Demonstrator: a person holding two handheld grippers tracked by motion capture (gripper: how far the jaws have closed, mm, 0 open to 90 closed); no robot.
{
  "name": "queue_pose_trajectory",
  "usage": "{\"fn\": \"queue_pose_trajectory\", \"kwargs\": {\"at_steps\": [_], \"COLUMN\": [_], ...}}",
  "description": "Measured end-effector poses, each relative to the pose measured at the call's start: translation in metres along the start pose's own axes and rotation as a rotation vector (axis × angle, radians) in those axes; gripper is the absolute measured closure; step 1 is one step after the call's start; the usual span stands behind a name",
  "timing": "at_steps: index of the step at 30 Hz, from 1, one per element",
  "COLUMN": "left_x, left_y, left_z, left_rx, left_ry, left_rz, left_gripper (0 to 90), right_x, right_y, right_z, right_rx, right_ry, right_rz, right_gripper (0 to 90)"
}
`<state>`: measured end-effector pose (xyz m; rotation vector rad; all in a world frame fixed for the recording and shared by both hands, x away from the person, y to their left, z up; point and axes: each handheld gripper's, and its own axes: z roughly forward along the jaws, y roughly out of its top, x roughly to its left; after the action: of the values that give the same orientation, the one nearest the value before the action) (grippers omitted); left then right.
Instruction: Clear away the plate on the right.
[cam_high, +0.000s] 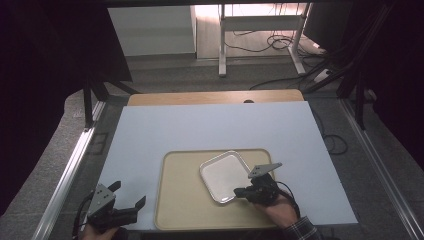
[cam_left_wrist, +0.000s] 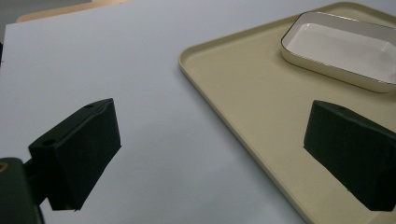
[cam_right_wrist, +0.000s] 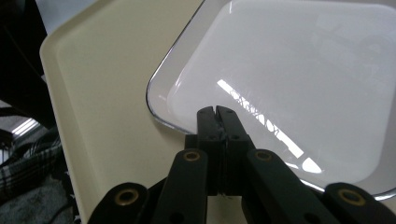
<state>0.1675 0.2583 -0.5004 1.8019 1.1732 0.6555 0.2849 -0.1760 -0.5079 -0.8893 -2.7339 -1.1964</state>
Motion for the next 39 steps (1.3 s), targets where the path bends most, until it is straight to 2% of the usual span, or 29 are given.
{"fn": "queue_pose_trajectory", "kwargs": {"at_steps": [4,8,12,25,39], "left_x": [0.0,0.0,0.0,0.0,0.0], "left_y": [0.0,0.0,0.0,0.0,0.0], "left_z": [0.0,0.0,0.0,0.0,0.0], "left_rx": [0.0,0.001,0.001,0.0,0.0], "left_ry": [0.0,0.0,0.0,-0.001,-0.002], "left_rz": [0.0,0.002,0.003,0.002,0.002], "left_gripper": [3.5,3.5,3.5,3.5,3.5], "right_x": [0.001,0.001,0.005,0.007,0.01], "right_y": [-0.003,-0.003,0.001,0.021,0.032], "right_z": [0.001,0.003,0.011,0.036,0.052], "right_rx": [0.023,0.019,0.021,-0.02,-0.043], "right_ry": [0.01,0.021,0.039,0.065,0.076], "right_rz": [0.001,0.01,-0.006,-0.033,-0.046], "right_gripper": [89.7,89.7,89.6,89.7,88.9]}}
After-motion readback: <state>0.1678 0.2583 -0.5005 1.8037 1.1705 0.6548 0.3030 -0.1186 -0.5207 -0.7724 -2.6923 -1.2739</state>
